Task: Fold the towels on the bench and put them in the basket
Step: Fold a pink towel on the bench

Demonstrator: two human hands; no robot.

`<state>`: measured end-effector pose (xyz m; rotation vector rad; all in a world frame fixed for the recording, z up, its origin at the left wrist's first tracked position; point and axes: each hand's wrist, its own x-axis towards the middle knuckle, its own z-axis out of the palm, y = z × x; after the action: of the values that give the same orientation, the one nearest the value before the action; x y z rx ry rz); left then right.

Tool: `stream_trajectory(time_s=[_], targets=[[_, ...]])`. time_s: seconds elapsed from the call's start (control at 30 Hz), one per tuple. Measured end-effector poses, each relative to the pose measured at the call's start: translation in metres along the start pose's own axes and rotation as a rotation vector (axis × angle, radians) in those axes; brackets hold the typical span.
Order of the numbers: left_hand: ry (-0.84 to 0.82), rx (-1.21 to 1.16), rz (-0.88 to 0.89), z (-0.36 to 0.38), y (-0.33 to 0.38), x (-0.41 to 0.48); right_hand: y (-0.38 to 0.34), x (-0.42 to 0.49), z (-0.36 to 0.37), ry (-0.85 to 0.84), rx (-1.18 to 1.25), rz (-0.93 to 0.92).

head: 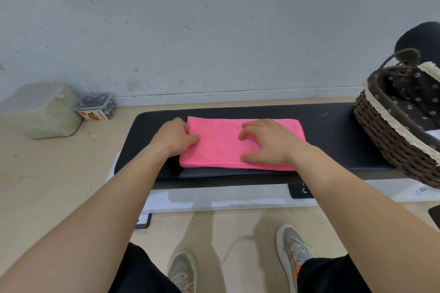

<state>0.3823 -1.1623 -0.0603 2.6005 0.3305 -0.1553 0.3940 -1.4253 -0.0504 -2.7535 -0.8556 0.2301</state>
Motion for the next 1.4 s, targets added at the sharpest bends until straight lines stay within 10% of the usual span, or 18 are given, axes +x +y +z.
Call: stream_trajectory(time_s=[0.93,1.4], targets=[[0.317,-0.879,0.131,-0.048,0.022,-0.027,-0.065,0.053,0.035,-0.006,0.051,-0.092],[0.199,-0.389,0.257,0.004,0.083,-0.018,0.022,-0.019,0.004,0.153,0.158,0.138]])
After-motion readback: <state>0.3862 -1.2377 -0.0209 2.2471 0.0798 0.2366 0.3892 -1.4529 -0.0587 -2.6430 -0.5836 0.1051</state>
